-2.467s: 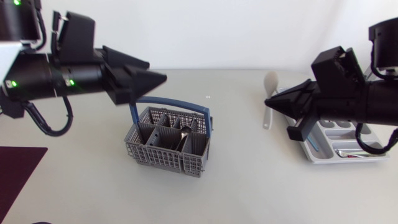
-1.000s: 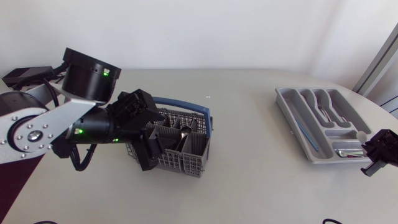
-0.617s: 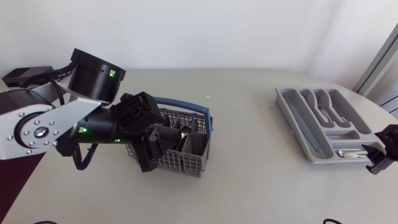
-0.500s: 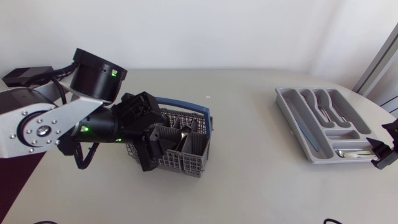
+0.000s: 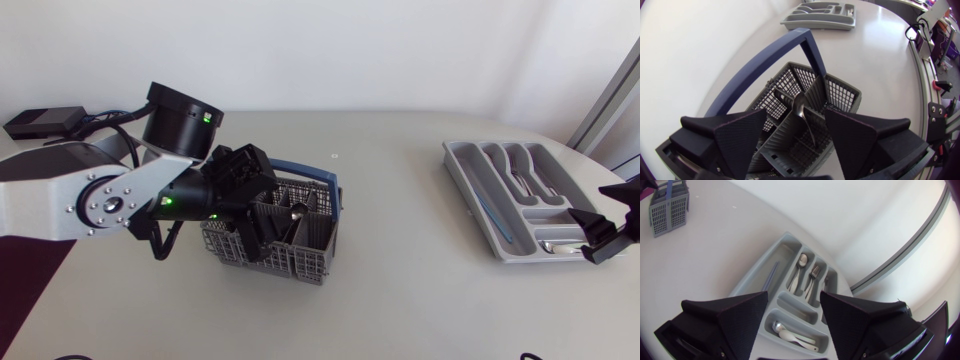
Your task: Sort the cutlery from the basket into the organizer compartments.
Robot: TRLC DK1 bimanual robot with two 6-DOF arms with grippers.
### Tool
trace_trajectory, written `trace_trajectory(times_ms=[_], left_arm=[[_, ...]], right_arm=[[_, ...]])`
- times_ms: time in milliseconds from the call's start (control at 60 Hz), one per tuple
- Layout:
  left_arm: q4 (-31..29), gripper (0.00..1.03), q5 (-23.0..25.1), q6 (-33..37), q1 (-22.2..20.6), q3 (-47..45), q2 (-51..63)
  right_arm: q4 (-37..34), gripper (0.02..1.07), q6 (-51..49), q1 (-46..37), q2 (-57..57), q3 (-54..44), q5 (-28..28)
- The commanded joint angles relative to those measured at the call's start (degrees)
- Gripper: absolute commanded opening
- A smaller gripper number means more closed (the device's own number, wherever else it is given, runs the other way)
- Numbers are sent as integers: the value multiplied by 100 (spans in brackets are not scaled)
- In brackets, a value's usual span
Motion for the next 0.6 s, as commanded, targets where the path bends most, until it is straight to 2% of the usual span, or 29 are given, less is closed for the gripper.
trace_trajectory(times_ms=[0, 250, 433, 517, 583], left_arm=[[162, 77, 17, -101, -18, 139, 203], [584, 74, 35, -154, -141, 157, 642], [751, 61, 43, -189, -177, 236, 871], [804, 59, 43, -207, -203, 236, 915], [822, 51, 61, -224, -229, 253, 923]], right_arm=[[-151, 78, 330, 175, -246, -274, -80], [-160, 78, 656, 448, -562, -661, -230], [-151, 78, 875, 694, -773, -801, -239], [-186, 78, 928, 808, -905, -854, -230], [-195, 78, 981, 869, -1028, -907, -204]])
